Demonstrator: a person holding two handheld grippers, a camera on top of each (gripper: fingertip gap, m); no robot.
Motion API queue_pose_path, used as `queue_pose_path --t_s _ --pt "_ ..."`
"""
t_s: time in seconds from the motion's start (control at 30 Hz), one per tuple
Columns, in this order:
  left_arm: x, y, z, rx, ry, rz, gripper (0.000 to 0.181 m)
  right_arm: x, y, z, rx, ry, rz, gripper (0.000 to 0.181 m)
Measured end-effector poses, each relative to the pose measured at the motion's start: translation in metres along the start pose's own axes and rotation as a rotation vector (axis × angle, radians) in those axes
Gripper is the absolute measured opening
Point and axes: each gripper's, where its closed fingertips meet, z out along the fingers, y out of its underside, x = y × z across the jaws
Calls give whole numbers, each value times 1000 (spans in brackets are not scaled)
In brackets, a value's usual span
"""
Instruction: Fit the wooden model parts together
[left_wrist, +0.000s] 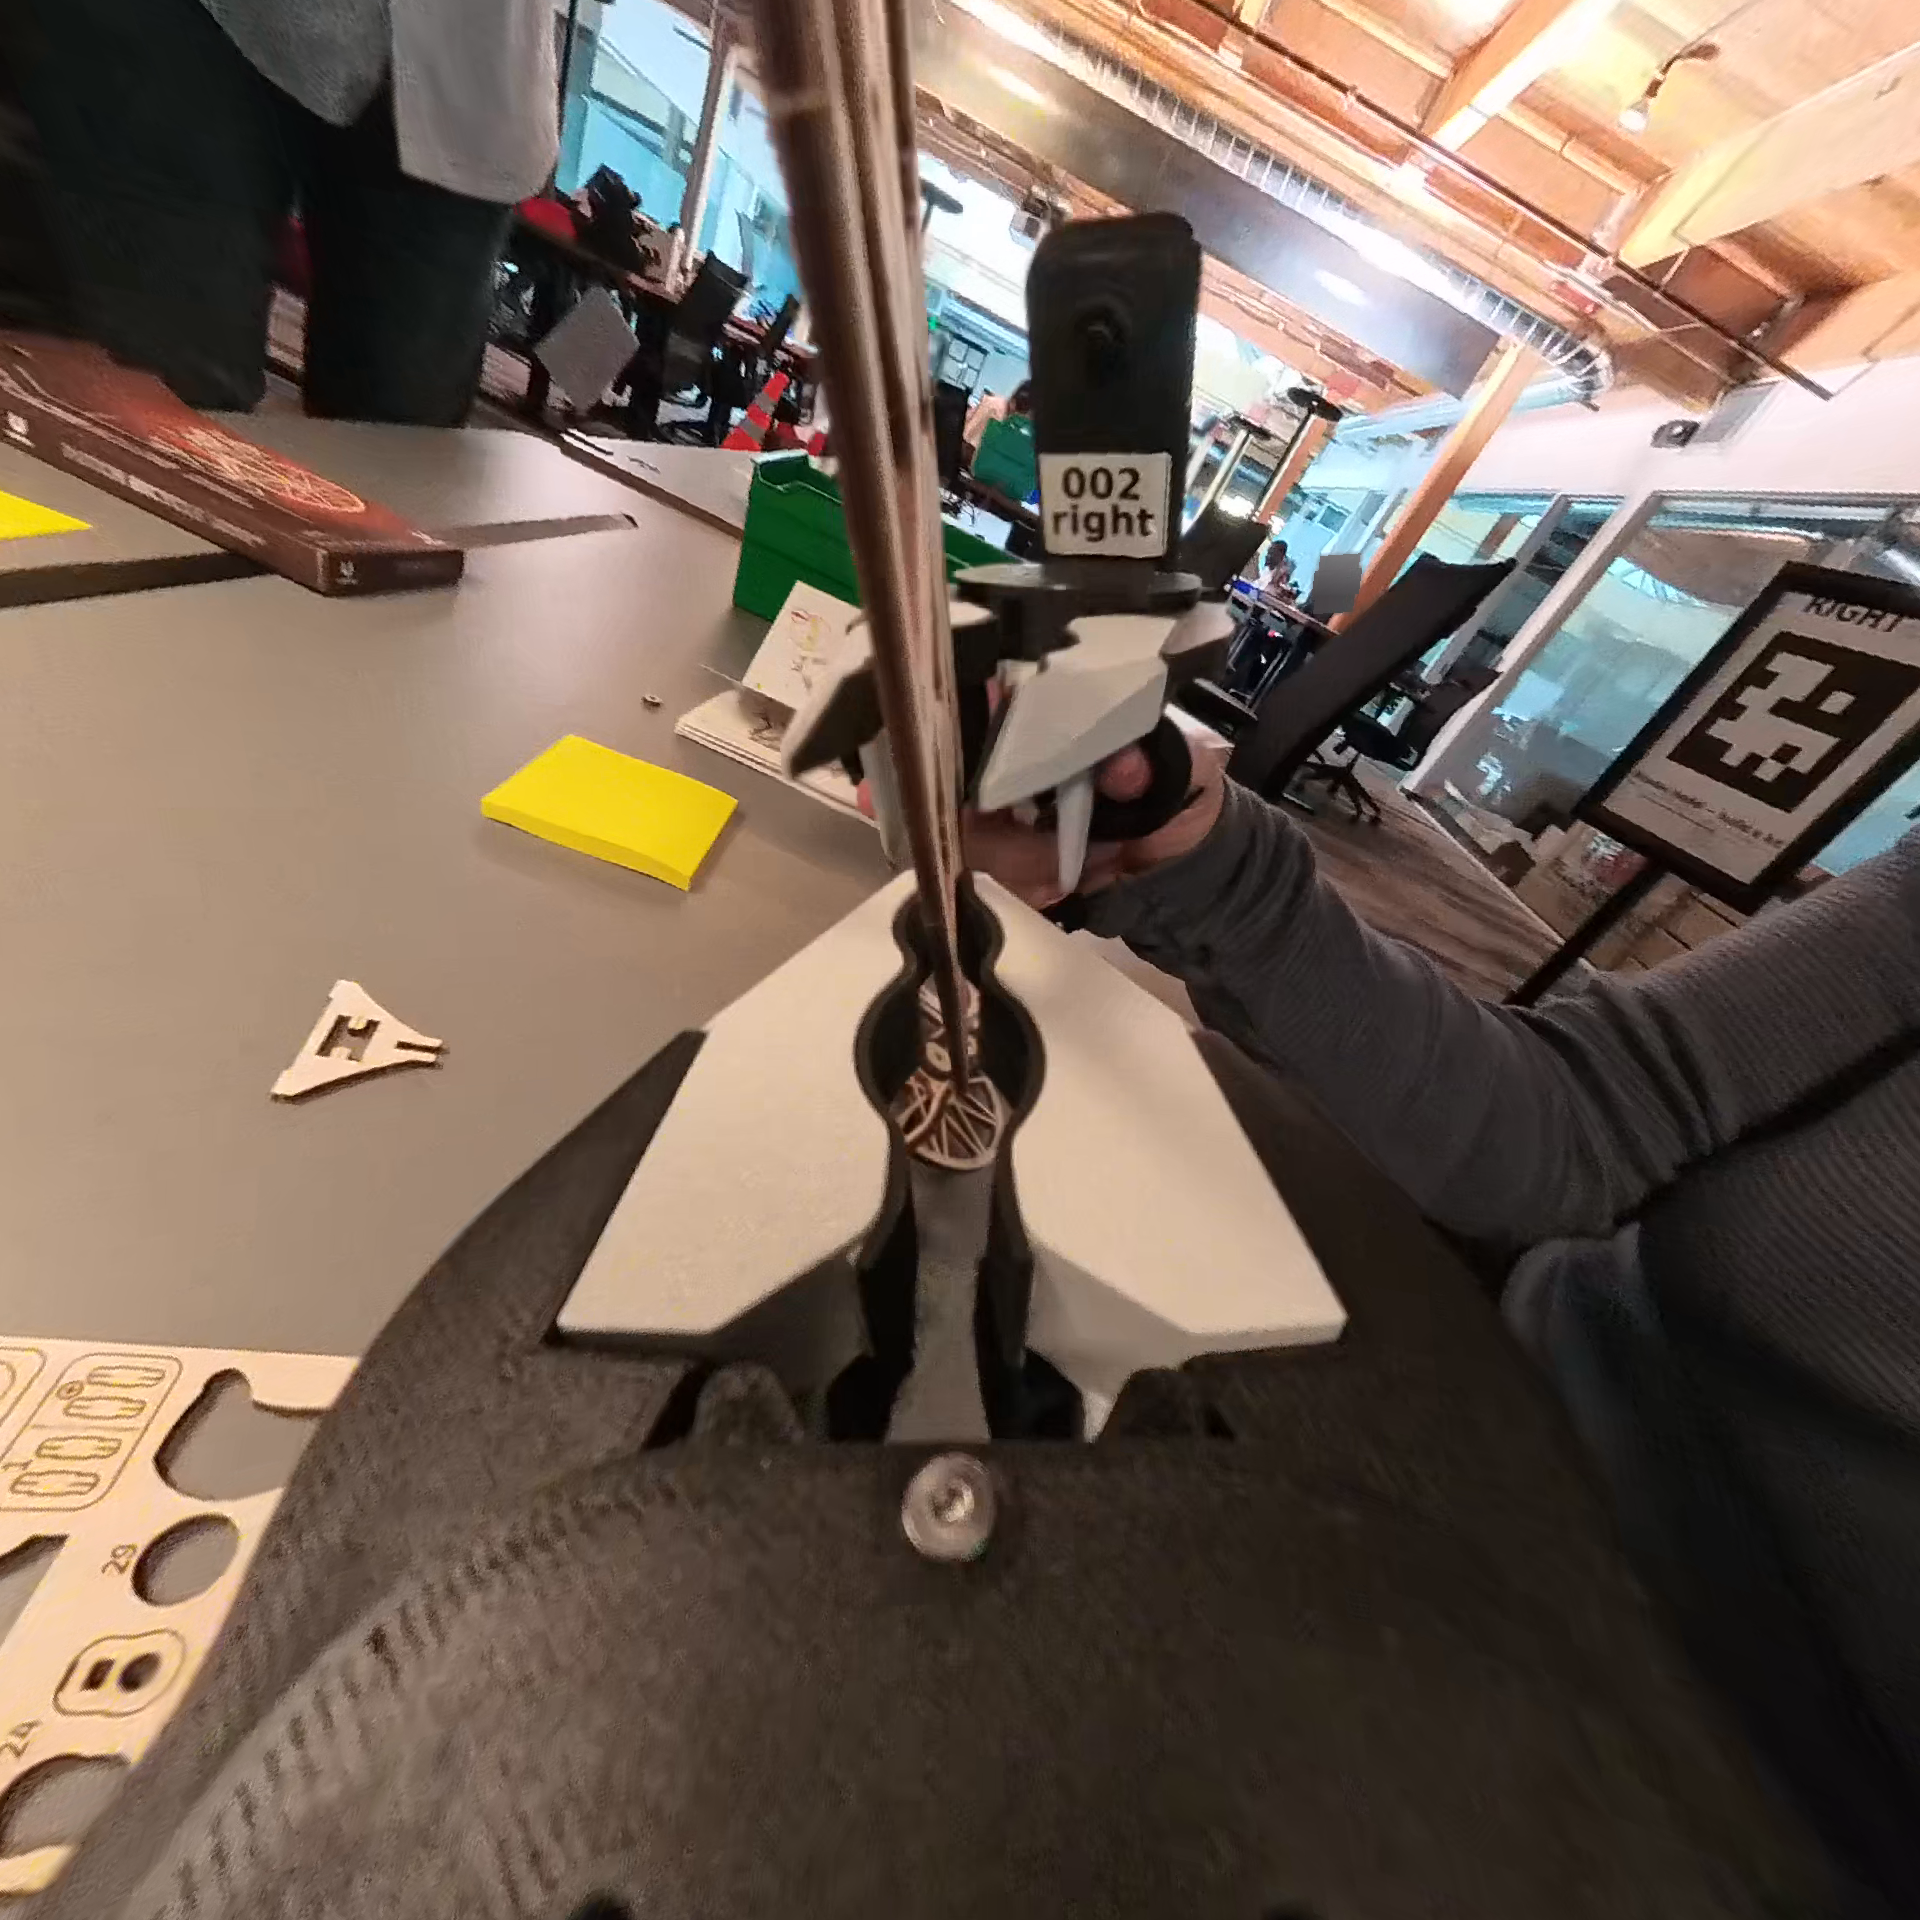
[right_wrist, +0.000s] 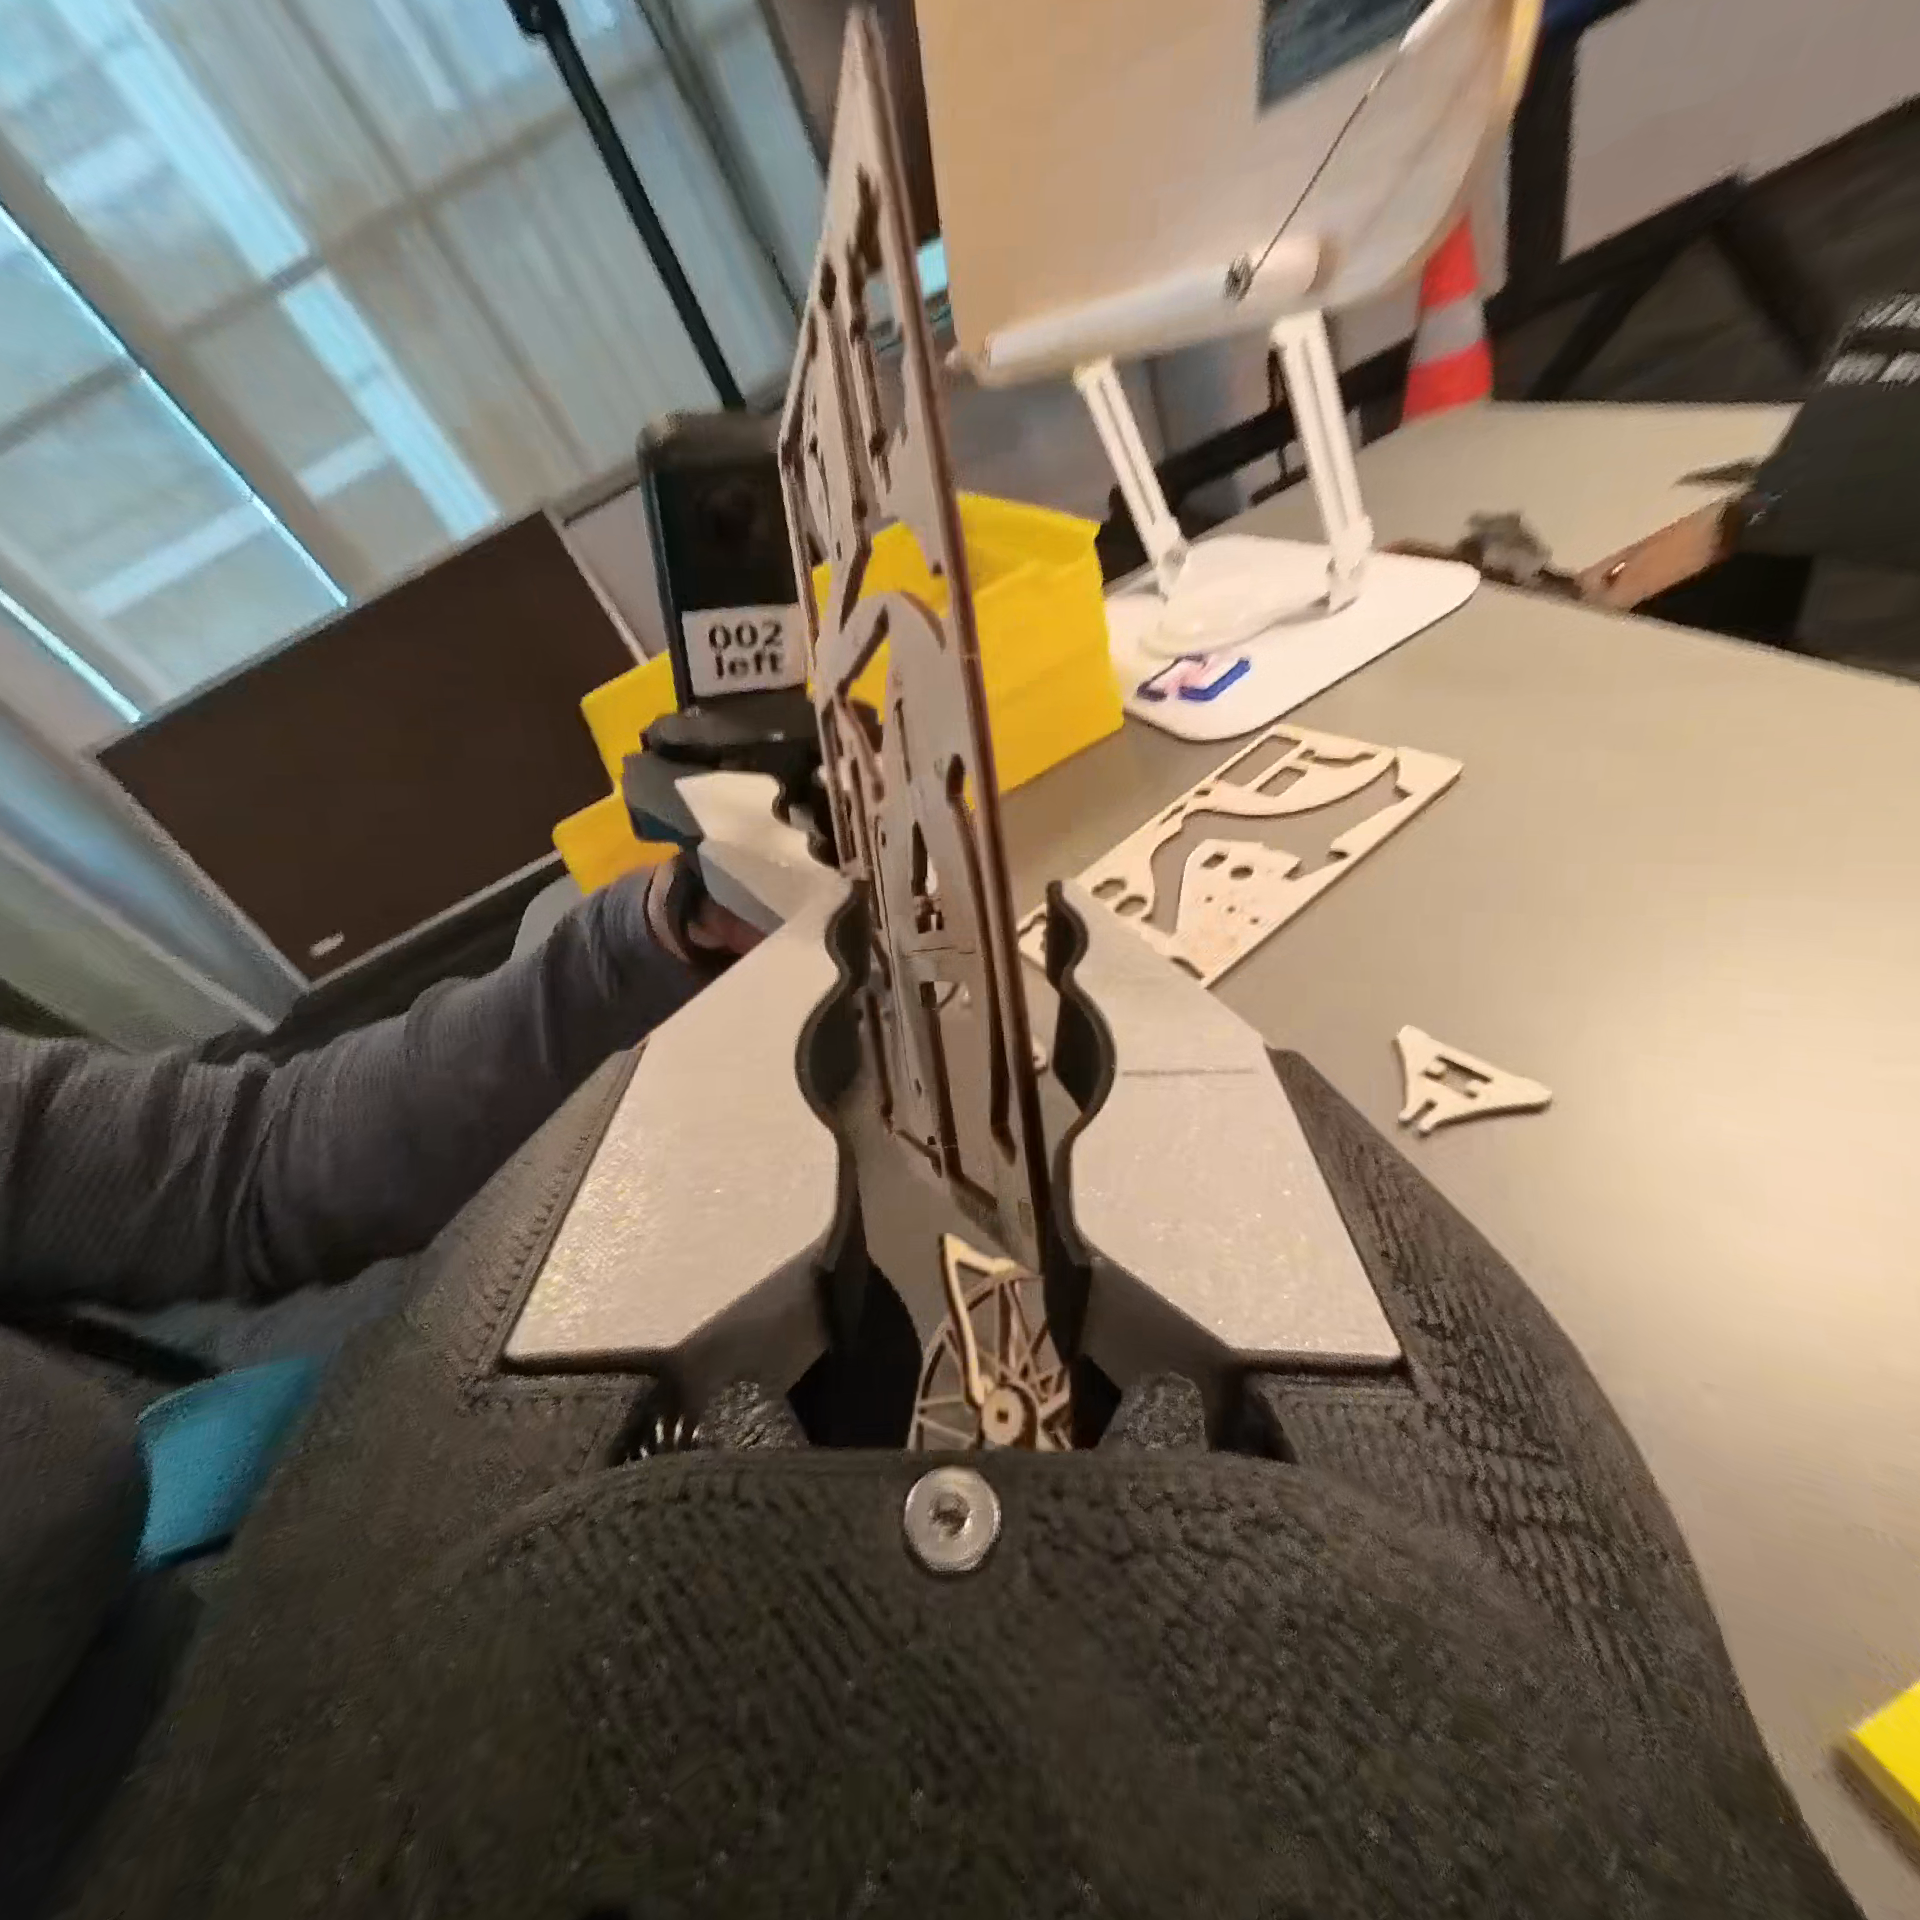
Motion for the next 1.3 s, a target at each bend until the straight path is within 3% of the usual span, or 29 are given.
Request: queue_pose_path --t_s 0.3,0.67,0.77,1.3 --pt "-3 -5 -1 39 -11 1 4 -12 0 4 17 -102 32 1" --pt "7 -27 3 259 76 -57 13 -15 -19 -2 163 -164 73 0" --pt "7 -28 1 275 72 -46 2 -18 -21 -1 188 -196 94 0" --pt "4 -23 -6 124 -32 64 1 -15 -15 5 128 -116 16 8"
